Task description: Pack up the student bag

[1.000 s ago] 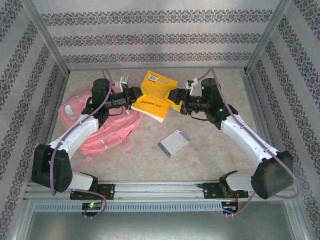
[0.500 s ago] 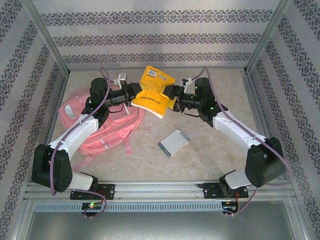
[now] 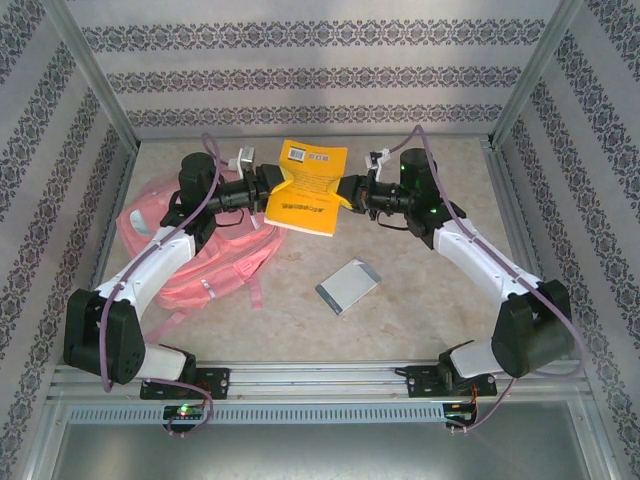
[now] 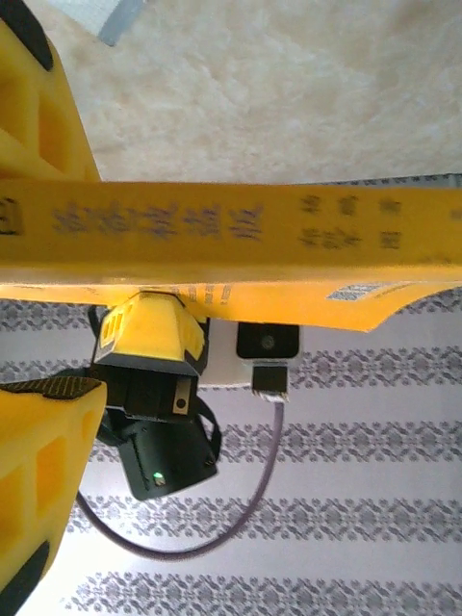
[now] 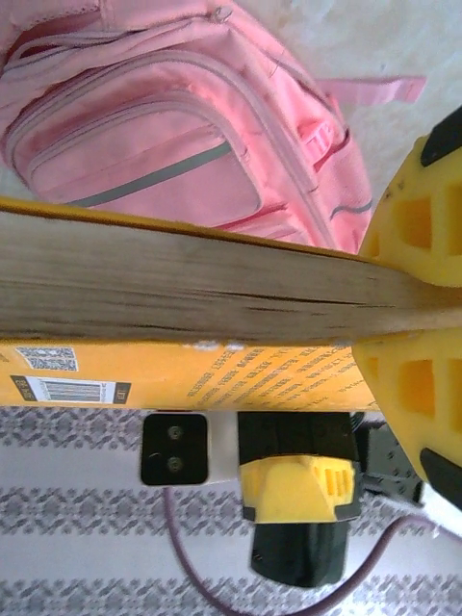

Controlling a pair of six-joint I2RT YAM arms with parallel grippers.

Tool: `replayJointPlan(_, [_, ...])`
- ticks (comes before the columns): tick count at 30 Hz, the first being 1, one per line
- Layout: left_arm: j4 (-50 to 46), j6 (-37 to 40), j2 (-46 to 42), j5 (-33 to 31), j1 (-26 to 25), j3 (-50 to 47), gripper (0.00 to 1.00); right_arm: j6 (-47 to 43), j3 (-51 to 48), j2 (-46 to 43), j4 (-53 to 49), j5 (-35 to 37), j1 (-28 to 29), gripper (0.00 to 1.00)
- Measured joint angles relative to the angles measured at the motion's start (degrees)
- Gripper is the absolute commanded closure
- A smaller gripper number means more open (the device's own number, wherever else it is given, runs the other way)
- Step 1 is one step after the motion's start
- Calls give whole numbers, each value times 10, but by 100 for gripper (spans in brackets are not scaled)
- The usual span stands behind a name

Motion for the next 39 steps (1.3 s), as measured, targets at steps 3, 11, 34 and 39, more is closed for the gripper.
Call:
replayJointPlan(3, [-21, 24, 0, 15, -10, 0, 60, -36, -9, -18, -26, -24, -6, 100])
replayJointPlan(11, [-80, 97, 0, 35, -38, -10, 82, -101, -49, -49, -71, -69, -12, 100])
replayJointPlan(34, [59, -33, 1, -226, -60, 52, 100, 111, -98, -115, 122, 201, 89, 18])
replayJointPlan(39, [64, -38, 1, -265, -70, 69, 100, 137, -94, -90, 190, 288, 134, 21])
